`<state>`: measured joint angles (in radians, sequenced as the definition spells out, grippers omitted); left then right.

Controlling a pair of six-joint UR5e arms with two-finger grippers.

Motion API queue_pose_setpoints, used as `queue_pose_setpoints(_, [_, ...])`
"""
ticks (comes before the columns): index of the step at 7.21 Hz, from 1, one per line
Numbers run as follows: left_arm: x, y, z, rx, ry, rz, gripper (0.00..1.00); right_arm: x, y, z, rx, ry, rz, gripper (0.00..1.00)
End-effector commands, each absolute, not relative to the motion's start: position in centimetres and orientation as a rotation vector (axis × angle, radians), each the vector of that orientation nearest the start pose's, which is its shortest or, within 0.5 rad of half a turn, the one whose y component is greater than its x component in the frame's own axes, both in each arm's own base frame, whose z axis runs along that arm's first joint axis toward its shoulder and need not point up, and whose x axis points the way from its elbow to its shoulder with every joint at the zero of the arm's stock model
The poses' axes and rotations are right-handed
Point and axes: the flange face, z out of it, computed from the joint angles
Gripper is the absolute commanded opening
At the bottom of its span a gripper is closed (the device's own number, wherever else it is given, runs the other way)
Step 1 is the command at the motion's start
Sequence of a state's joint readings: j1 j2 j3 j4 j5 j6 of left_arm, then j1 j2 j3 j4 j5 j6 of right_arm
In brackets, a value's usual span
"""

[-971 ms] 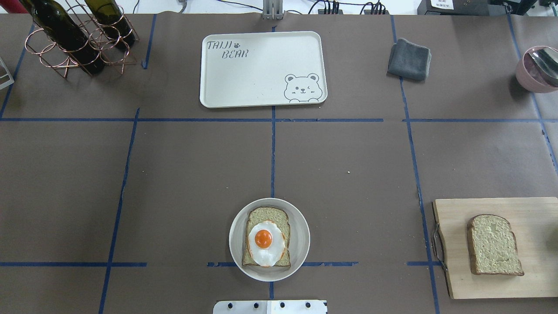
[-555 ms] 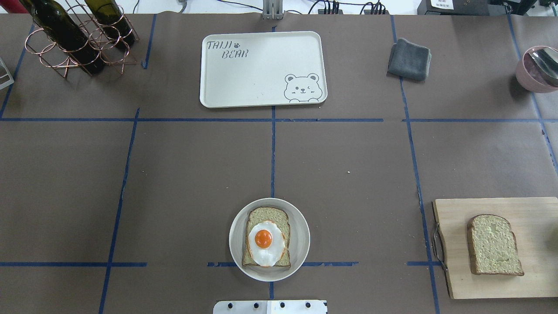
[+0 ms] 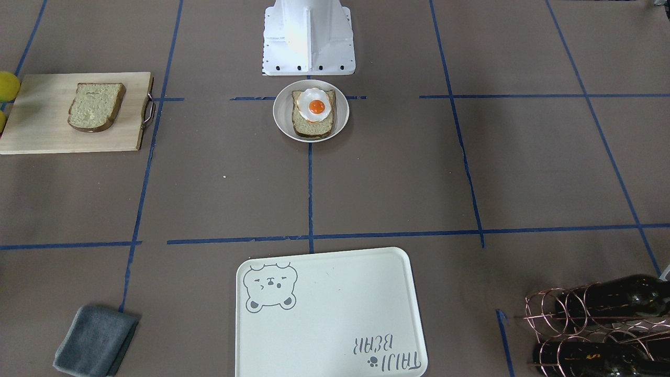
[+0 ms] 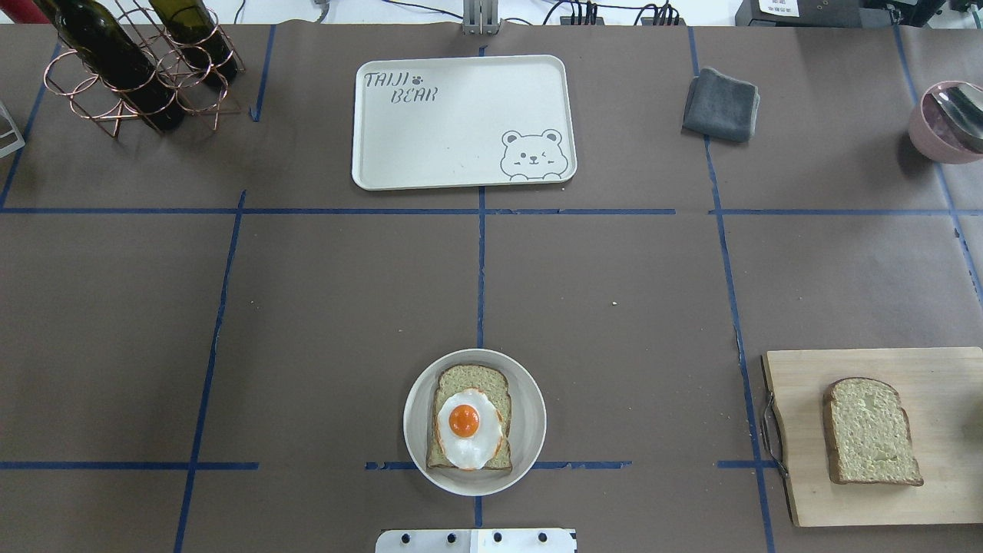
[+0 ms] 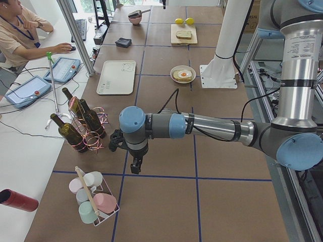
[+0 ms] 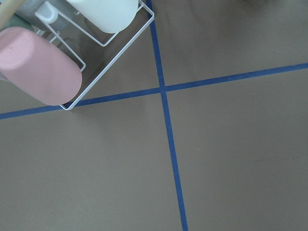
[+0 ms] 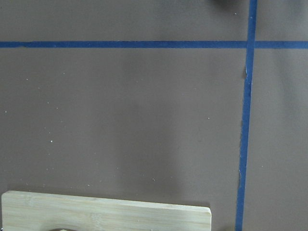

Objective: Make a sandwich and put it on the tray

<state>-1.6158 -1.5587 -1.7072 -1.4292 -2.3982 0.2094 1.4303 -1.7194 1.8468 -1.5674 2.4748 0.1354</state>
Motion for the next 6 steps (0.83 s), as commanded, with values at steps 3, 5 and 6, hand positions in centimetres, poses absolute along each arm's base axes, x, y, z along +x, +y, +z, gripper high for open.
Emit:
queue_pose_setpoints(3, [-7.7,-48.4,59.9,0.173,0.819,0.195,1.00,-10.1,-39.3,56.5,0.016,-1.008,0.005,1.00])
queue_pose_setpoints(5, [-7.7,-48.4,59.7,0.177,0.818,0.196,1.00,-16.0,-33.4,57.5,0.045,-0.998,0.072,0.96])
queue_pose_setpoints(6, [-7.7,-48.4,59.7,0.177,0.818,0.196,1.00,-17.3,-31.9,58.2,0.000,-0.984,0.064,0.92])
